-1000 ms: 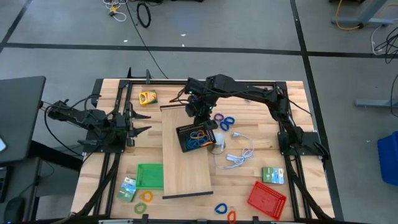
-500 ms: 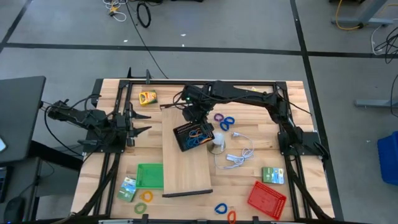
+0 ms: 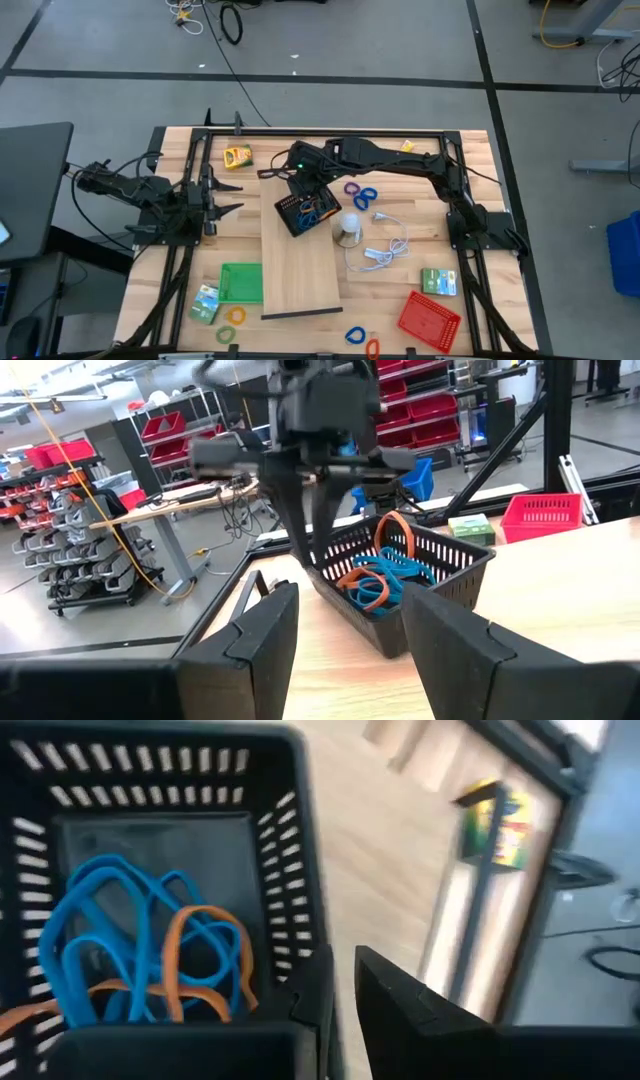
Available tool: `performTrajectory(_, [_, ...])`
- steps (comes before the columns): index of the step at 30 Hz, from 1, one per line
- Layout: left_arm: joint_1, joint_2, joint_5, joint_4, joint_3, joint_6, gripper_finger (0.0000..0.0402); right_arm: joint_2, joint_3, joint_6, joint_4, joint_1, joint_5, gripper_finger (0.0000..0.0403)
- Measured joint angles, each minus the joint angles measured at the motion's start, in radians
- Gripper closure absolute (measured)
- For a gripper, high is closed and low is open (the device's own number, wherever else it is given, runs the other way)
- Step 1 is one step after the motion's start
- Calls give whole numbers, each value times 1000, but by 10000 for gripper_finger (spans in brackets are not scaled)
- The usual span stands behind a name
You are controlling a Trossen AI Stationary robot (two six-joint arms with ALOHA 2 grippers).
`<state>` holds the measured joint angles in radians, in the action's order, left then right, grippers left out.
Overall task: Pick & Place Office Desk Supplies
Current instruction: Put the black bin on the shelf
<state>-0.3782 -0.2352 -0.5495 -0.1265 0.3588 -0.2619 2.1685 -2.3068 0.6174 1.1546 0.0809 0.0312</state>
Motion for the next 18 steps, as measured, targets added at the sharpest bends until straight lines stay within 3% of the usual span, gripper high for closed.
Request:
performTrajectory(11, [0, 0, -1, 1, 0, -5, 216, -45, -48, -83, 75, -59, 19, 350])
performTrajectory(18, [0, 0, 0, 3, 0, -7, 216, -83, -48, -214, 204, -145, -73, 397])
